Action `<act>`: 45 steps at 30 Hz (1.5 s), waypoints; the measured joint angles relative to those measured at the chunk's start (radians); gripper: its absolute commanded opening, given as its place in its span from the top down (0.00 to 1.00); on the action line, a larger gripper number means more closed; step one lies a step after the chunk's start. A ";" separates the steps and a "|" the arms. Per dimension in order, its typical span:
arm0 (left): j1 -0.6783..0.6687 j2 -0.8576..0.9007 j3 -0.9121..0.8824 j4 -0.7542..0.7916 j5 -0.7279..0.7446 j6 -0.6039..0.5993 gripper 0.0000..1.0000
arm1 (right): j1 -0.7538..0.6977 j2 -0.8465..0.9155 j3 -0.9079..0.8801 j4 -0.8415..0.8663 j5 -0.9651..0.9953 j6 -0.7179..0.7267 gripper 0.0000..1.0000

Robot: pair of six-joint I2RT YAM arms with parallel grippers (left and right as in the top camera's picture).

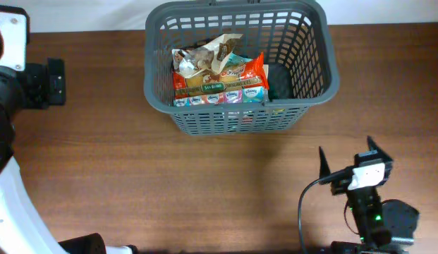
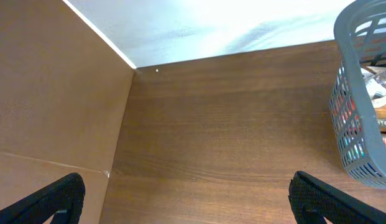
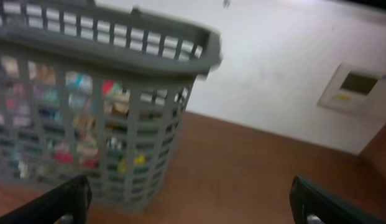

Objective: Pack container

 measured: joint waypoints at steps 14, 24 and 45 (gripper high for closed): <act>0.000 0.000 0.000 0.000 0.000 0.000 0.01 | 0.072 -0.164 -0.183 0.010 -0.001 0.001 0.01; 0.000 0.000 0.000 0.000 0.000 0.000 0.01 | 0.077 -0.171 -0.192 -0.044 -0.003 0.001 0.01; 0.000 -0.037 -0.060 0.015 -0.004 -0.004 0.01 | 0.077 -0.171 -0.204 -0.127 -0.003 0.001 0.01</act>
